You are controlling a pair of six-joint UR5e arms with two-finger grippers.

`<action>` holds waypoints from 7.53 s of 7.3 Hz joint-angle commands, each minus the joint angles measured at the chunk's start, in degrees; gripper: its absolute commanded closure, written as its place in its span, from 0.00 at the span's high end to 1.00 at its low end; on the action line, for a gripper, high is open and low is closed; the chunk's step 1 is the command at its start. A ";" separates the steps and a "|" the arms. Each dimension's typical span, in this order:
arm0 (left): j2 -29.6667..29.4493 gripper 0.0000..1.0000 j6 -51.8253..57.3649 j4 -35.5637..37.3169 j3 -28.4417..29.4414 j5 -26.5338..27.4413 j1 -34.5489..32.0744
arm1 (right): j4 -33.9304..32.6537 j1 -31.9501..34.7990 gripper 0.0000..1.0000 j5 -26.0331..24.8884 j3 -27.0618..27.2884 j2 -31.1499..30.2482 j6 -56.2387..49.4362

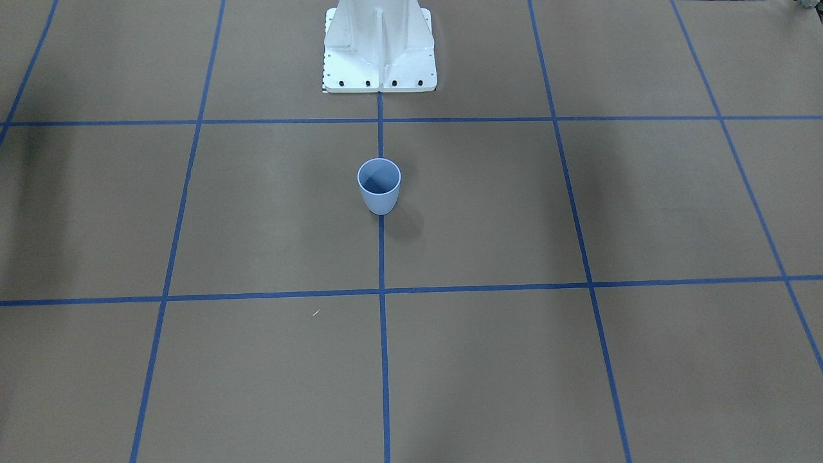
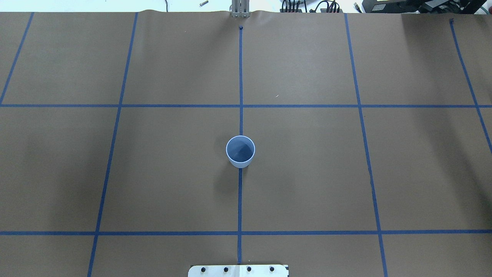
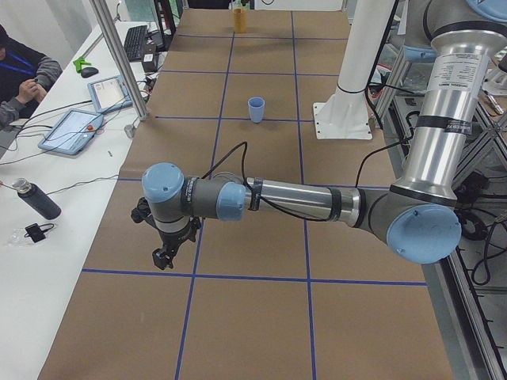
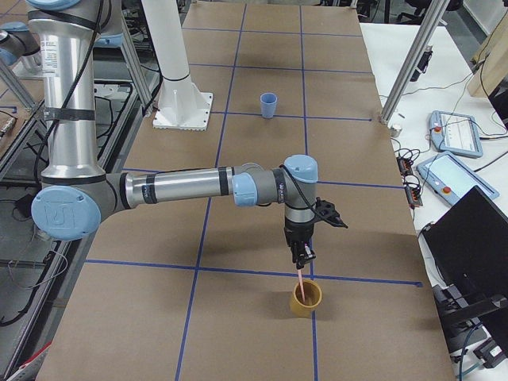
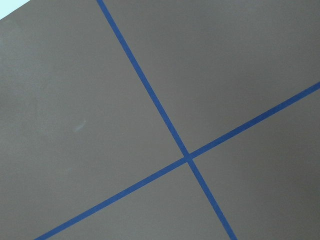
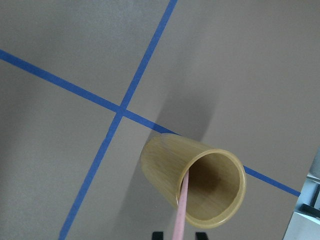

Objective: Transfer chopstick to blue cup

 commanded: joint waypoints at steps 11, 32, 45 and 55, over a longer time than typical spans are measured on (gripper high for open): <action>0.41 0.98 -0.26 -0.01 -0.43 -0.88 0.00 | -0.68 1.45 0.00 -0.04 2.02 -0.20 -4.38; 2.78 0.98 -13.36 0.25 -0.09 -0.35 -1.85 | -14.31 3.61 0.00 35.54 14.68 21.29 -14.61; 2.78 0.98 -16.35 -0.01 1.94 -0.70 -1.76 | -8.76 -41.59 0.00 9.64 25.31 36.89 29.78; 2.69 0.98 -16.35 -0.01 2.11 -0.70 -1.76 | -12.99 -49.06 0.85 0.25 22.51 37.42 29.86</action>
